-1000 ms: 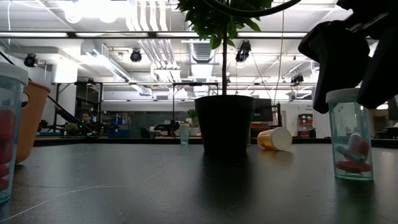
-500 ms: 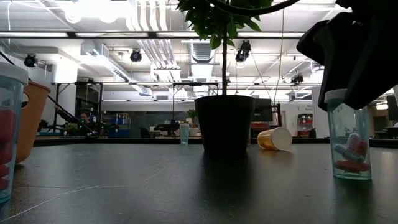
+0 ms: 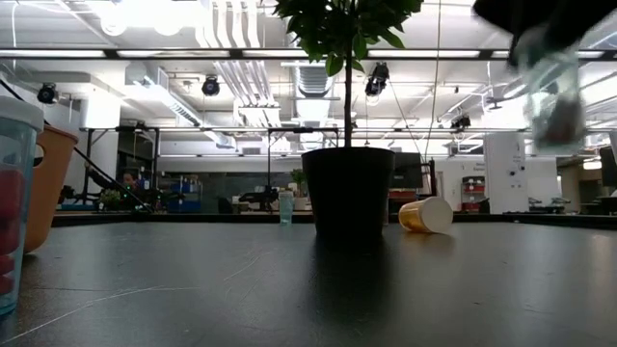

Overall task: Pick and place medicine bottles into bin by pill shape (circle, oval)
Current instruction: Put the green capsule bottle into the transparent bin

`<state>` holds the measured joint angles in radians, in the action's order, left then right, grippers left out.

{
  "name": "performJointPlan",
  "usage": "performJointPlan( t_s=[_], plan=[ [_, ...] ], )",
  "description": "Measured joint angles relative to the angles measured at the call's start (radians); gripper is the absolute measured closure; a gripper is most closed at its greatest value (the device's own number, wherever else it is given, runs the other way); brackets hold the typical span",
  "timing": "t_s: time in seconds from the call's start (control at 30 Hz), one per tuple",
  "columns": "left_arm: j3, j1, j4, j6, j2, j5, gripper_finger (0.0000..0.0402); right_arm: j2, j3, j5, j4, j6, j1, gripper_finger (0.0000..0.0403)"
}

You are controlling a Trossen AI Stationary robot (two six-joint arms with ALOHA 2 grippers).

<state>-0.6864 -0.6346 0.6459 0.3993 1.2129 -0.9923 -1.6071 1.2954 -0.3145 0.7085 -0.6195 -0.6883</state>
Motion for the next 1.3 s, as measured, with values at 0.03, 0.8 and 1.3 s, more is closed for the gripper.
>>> performJointPlan(
  t_s=[0.03, 0.8, 1.3],
  plan=[
    [0.002, 0.0, 0.0, 0.0, 0.0, 0.0, 0.0221, 0.025, 0.001, 0.0, 0.021, -0.018, -0.006, 0.0282],
    [0.006, 0.0, 0.001, -0.002, -0.002, 0.0, 0.0221, 0.428, -0.257, -0.134, 0.332, -0.595, -0.416, 0.0281],
    [0.006, 0.0, 0.002, -0.002, -0.002, 0.0, 0.0221, 0.418, -0.477, -0.132, 0.288, -0.787, -0.586, 0.028]
  ],
)
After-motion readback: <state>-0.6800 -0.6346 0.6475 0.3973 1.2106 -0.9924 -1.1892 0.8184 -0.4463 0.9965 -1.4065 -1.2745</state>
